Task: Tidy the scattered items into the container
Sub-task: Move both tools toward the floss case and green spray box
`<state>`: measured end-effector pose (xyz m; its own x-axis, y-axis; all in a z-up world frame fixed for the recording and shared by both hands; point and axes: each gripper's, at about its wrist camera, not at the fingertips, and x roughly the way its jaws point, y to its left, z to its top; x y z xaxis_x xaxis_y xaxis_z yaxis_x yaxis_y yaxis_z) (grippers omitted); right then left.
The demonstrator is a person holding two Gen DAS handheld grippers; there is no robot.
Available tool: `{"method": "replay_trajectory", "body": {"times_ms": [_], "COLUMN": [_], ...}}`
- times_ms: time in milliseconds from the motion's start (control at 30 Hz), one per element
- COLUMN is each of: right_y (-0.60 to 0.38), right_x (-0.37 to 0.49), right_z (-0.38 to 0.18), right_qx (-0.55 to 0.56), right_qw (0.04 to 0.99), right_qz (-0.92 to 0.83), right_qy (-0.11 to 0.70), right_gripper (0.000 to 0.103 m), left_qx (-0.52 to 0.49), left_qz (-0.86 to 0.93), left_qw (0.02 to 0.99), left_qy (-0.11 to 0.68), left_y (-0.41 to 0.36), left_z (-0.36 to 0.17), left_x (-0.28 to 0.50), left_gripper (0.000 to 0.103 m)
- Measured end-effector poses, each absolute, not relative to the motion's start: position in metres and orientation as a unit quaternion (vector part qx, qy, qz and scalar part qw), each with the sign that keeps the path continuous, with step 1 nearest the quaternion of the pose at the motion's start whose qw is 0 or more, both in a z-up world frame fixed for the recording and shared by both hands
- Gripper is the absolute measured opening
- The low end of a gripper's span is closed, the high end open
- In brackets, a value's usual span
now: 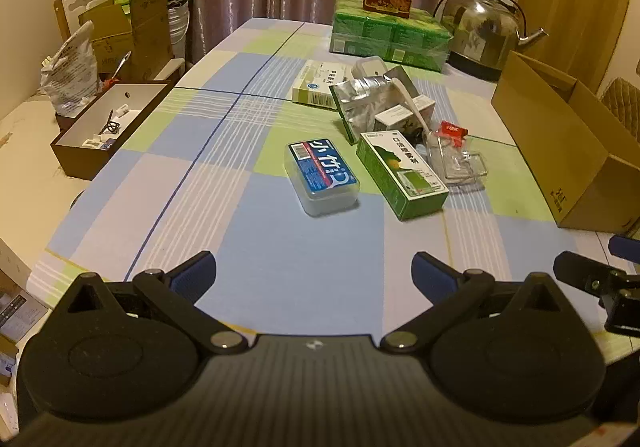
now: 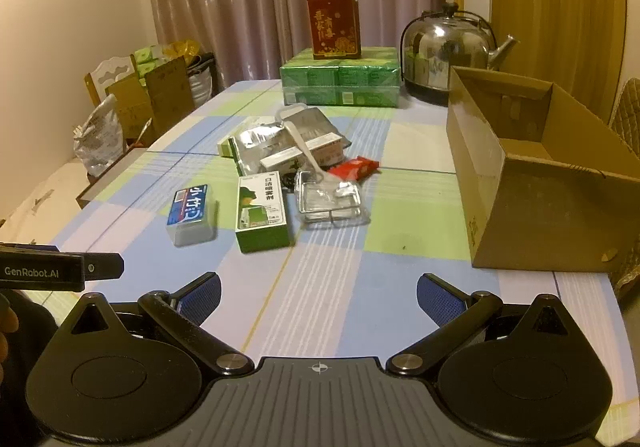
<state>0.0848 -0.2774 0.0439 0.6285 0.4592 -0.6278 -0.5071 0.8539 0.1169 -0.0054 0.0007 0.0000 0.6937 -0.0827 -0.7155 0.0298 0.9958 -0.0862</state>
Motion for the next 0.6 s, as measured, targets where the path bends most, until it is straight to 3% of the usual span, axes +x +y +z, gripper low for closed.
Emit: {"method": "replay_trajectory", "body": {"times_ms": [600], "right_y": [-0.2774], "right_x": [0.0871], "right_z": [0.0401], "right_qx": [-0.032], "right_qw": [0.901], "right_qz": [0.257], "right_qy": [0.348], "right_gripper": [0.101], "left_qx": [-0.034], "left_qz": [-0.022], "left_qw": [0.916], "left_qy": [0.400], "left_y": [-0.0027], "left_z": [-0.0025], "left_x": [-0.0056], "left_gripper": [0.102]}}
